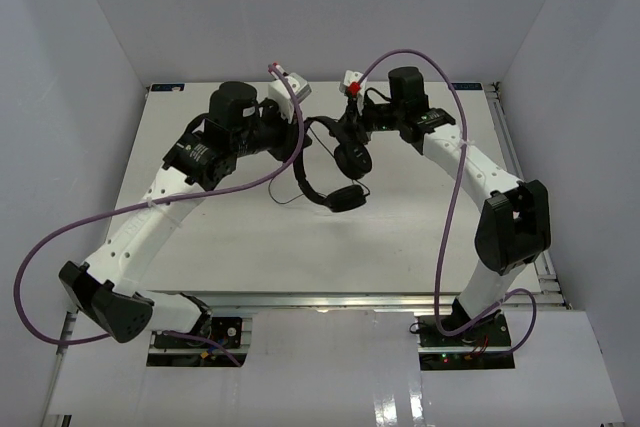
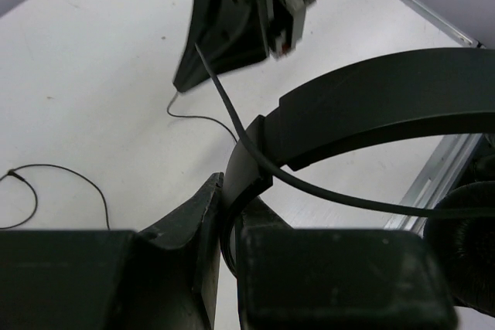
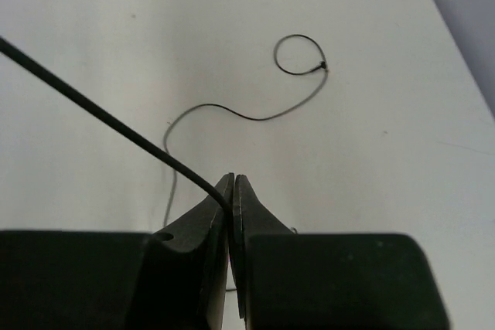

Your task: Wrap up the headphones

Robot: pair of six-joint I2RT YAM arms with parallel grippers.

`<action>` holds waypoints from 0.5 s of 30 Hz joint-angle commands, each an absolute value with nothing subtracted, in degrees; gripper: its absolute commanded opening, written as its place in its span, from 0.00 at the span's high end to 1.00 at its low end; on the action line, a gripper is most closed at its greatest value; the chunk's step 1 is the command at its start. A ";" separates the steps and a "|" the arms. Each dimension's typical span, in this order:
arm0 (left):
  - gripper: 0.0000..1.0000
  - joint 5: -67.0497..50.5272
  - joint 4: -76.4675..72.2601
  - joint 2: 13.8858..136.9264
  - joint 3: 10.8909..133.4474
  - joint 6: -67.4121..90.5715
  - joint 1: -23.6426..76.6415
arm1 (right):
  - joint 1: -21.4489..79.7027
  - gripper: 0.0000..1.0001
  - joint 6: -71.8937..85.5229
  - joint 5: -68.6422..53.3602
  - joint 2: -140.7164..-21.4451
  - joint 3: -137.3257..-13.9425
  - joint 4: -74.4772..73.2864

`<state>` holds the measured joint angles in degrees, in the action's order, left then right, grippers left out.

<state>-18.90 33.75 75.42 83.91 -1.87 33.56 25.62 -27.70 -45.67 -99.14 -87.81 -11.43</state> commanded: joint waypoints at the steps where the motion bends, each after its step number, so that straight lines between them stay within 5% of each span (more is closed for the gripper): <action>1: 1.00 -13.88 40.05 77.52 92.49 0.40 33.84 | 25.80 0.91 -11.28 -61.28 -97.49 -80.76 4.63; 11: 1.00 -6.89 46.59 80.97 103.27 3.32 34.45 | 29.51 0.86 44.97 -72.36 -109.79 -74.49 69.56; 15: 1.00 -4.81 47.95 82.11 105.82 4.44 34.54 | 31.81 0.82 54.23 -71.51 -115.65 -78.14 78.05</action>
<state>-8.23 46.42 81.99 101.47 1.78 34.12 29.38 33.73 -69.29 -111.46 -74.81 54.62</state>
